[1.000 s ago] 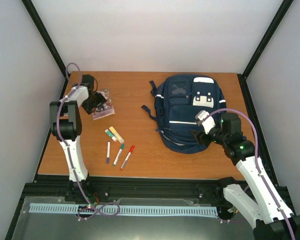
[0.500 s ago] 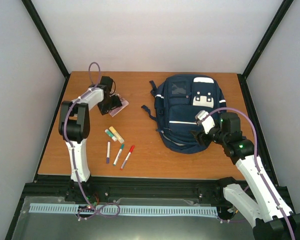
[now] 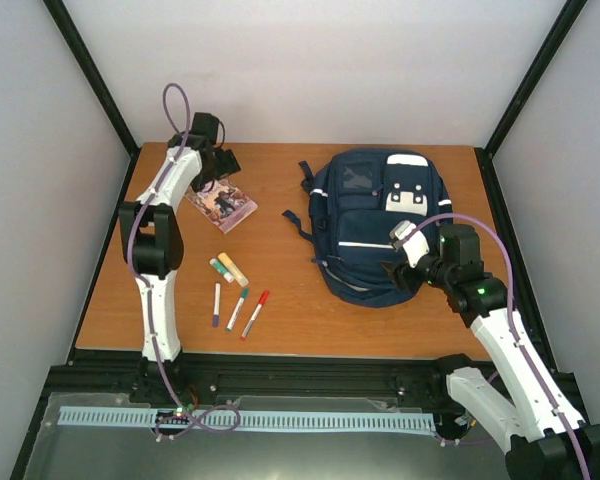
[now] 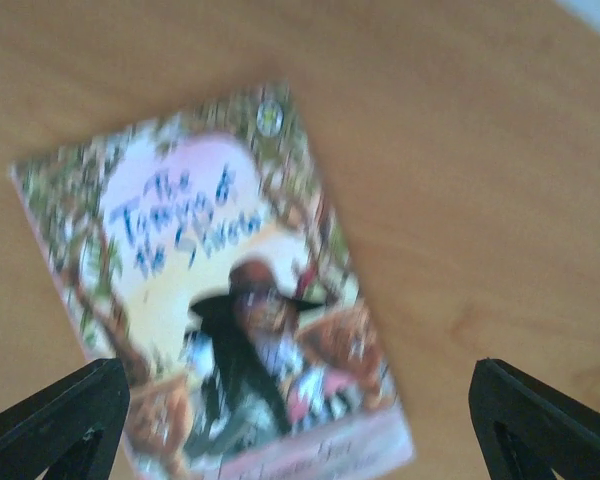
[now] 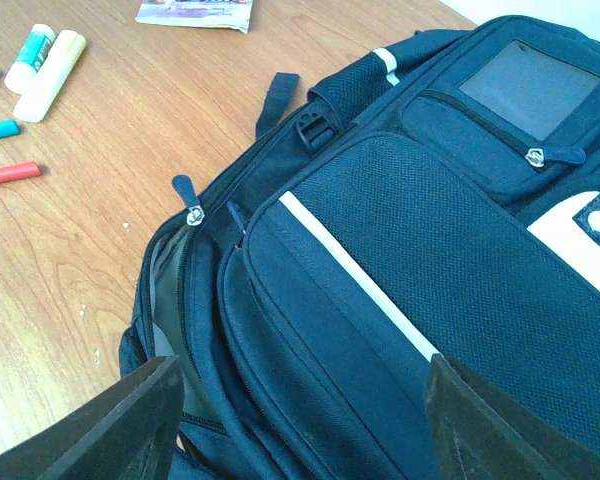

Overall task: Pack the student bag
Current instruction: Move the book to the center of the board.

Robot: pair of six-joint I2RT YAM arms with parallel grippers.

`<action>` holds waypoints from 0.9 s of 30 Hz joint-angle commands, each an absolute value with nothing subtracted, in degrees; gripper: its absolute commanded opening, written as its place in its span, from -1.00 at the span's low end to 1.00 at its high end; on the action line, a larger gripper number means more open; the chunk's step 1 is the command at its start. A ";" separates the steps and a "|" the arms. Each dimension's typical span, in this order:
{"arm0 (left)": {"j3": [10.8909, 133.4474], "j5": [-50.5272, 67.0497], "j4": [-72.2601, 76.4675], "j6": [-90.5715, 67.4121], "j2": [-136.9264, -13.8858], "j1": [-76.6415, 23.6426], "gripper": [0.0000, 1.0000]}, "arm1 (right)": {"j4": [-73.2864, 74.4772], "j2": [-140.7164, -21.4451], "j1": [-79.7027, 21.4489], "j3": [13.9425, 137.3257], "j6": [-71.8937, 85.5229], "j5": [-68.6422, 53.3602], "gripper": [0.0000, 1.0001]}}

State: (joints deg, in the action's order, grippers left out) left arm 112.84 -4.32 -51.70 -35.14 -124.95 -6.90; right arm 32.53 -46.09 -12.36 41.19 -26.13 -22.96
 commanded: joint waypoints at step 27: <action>145.00 17.54 -52.76 -33.48 -156.20 0.18 0.74 | 32.87 -51.23 -11.17 42.20 -27.13 -23.88 0.35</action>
State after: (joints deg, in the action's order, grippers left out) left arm 145.21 11.09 -50.02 -35.40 -154.04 1.72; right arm 32.82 -51.40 -11.64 41.19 -26.74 -23.09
